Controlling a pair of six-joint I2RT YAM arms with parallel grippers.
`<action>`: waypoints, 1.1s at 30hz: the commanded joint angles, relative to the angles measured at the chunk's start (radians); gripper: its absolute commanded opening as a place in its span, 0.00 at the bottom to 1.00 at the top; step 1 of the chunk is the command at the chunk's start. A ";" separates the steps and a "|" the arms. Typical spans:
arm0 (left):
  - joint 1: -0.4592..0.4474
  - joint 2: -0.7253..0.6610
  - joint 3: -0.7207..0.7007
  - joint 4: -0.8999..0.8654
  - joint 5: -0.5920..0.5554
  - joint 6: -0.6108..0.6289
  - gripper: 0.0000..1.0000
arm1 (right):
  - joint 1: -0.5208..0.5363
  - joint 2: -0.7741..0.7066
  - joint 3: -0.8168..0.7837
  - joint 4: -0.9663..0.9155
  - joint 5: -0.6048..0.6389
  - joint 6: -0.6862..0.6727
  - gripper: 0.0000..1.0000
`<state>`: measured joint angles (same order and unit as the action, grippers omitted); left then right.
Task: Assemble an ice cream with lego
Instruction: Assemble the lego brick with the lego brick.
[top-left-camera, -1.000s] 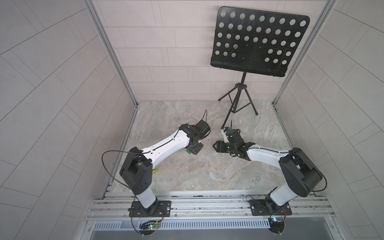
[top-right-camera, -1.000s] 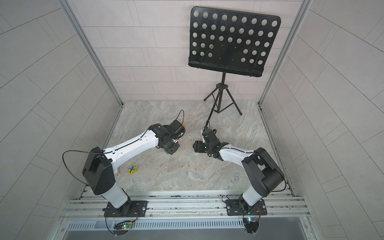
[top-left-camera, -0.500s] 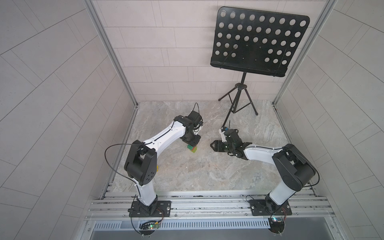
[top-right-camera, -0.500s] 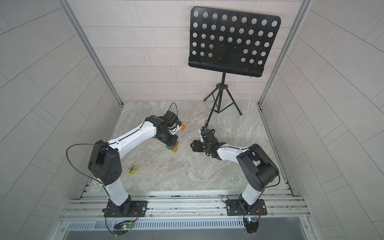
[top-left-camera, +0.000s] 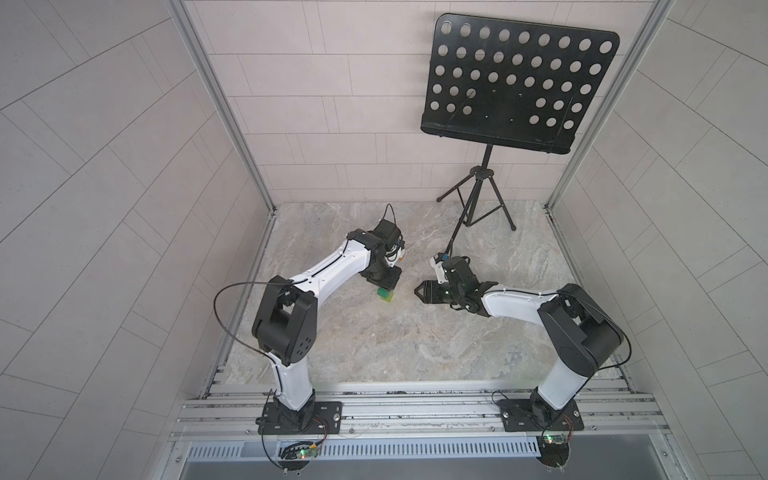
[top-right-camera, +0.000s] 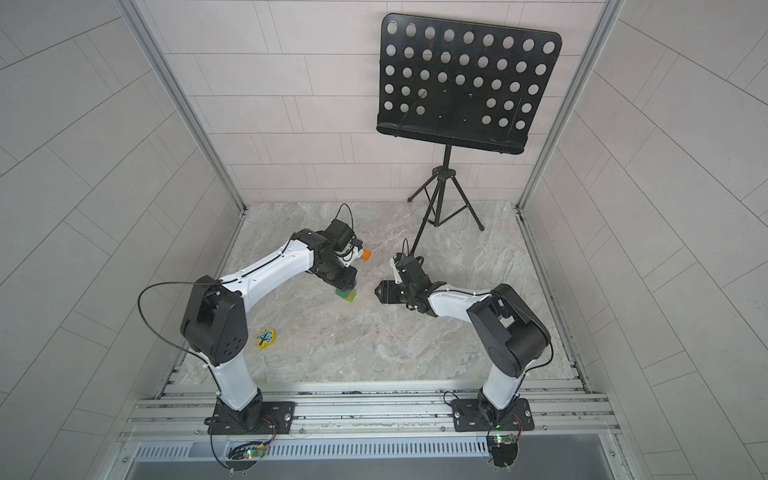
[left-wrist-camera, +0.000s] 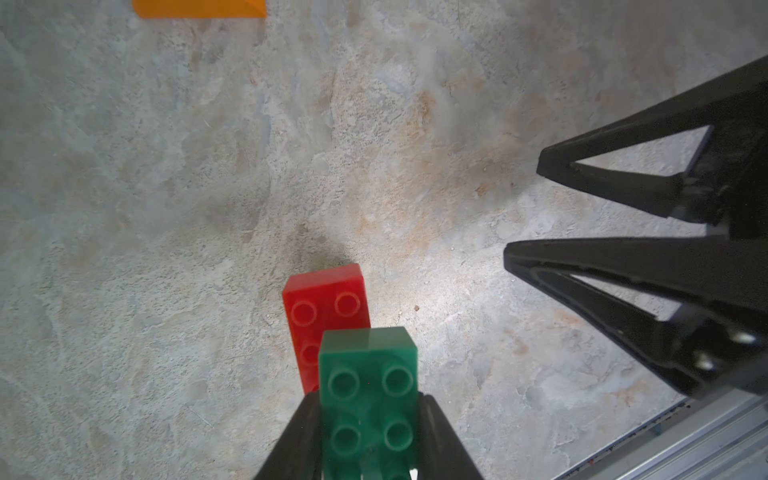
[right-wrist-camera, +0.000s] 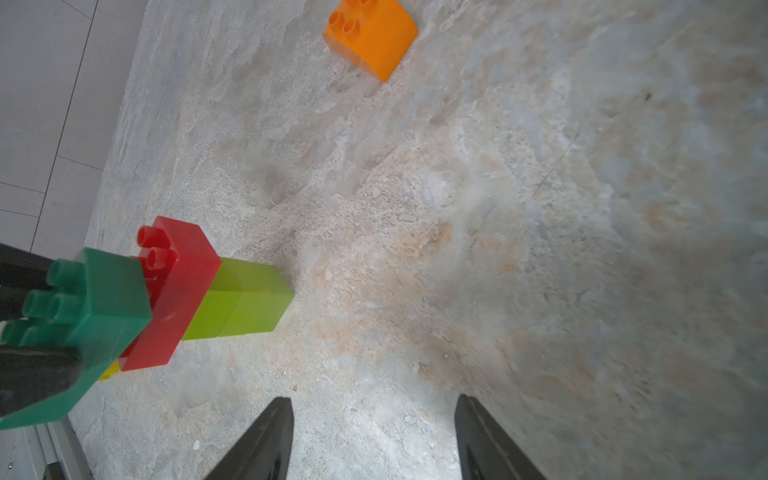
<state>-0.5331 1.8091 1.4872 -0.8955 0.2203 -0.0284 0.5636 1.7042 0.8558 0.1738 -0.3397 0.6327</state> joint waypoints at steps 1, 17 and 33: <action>0.006 -0.057 0.008 0.011 0.007 -0.004 0.00 | 0.007 0.014 0.016 -0.021 -0.001 -0.016 0.67; 0.005 -0.010 0.003 0.032 -0.048 -0.146 0.00 | 0.008 0.030 0.036 -0.044 -0.001 -0.030 0.67; -0.005 0.002 -0.026 0.061 -0.078 -0.203 0.00 | 0.024 0.051 0.065 -0.072 -0.007 -0.049 0.66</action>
<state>-0.5316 1.7954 1.4647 -0.8413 0.1448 -0.2214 0.5800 1.7451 0.9035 0.1276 -0.3458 0.6018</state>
